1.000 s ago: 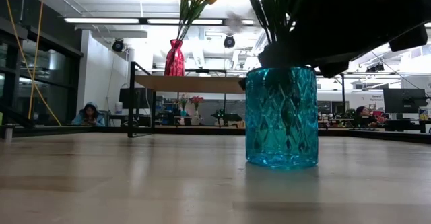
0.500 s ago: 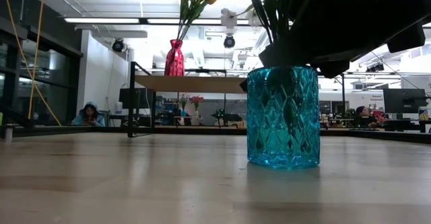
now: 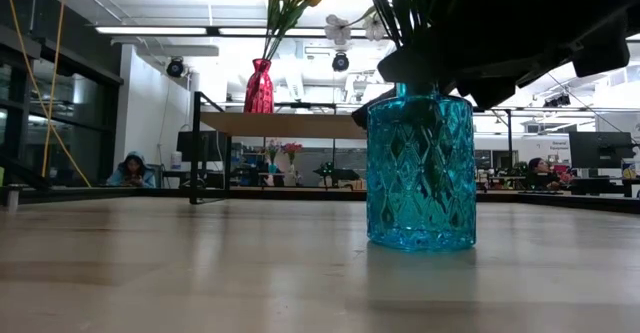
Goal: Pick and place flowers into a vace then onto a shelf
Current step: Put the blue vase on the shelf
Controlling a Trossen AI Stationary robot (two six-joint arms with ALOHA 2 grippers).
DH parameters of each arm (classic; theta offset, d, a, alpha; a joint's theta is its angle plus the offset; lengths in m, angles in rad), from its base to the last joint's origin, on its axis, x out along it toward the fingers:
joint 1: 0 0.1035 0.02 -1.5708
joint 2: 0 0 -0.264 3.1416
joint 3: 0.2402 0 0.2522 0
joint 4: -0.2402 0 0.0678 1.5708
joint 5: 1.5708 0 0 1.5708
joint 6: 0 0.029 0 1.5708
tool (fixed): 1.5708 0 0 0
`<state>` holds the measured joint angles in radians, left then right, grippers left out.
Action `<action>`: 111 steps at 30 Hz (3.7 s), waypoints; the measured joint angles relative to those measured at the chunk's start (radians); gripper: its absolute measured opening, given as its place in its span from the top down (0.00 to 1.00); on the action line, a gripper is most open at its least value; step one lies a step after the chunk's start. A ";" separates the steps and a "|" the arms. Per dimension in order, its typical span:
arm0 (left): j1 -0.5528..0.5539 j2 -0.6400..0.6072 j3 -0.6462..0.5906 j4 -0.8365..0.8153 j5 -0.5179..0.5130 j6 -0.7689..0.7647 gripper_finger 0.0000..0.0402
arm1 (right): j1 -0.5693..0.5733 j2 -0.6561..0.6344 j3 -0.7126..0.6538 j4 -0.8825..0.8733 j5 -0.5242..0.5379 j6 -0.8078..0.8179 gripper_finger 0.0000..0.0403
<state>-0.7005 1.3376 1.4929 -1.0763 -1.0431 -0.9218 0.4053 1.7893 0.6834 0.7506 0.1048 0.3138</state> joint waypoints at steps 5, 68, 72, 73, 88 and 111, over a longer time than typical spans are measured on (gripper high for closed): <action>0.000 0.000 0.000 0.000 0.000 0.000 0.02 | 0.000 0.000 0.000 0.000 0.000 0.000 0.34; 0.000 0.002 0.000 0.011 0.005 -0.027 0.02 | -0.747 -0.661 0.137 -0.516 -0.057 -0.358 0.74; 0.000 0.003 0.000 0.022 0.003 -0.026 0.02 | -0.822 -0.574 0.229 -0.539 -0.129 -0.383 0.74; 0.000 0.003 0.000 0.024 0.003 -0.026 0.02 | -0.836 -0.547 0.253 -0.551 -0.147 -0.390 0.74; 0.000 0.003 0.000 0.029 0.006 -0.030 0.02 | -0.969 -0.327 0.368 -0.628 -0.232 -0.425 0.73; 0.000 0.003 0.000 0.027 0.014 -0.029 0.02 | -0.995 -0.329 0.367 -0.638 -0.276 -0.427 0.65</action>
<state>-0.7006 1.3407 1.4929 -1.0489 -1.0288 -0.9512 -0.5896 1.4607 1.0504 0.1125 -0.1716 -0.1131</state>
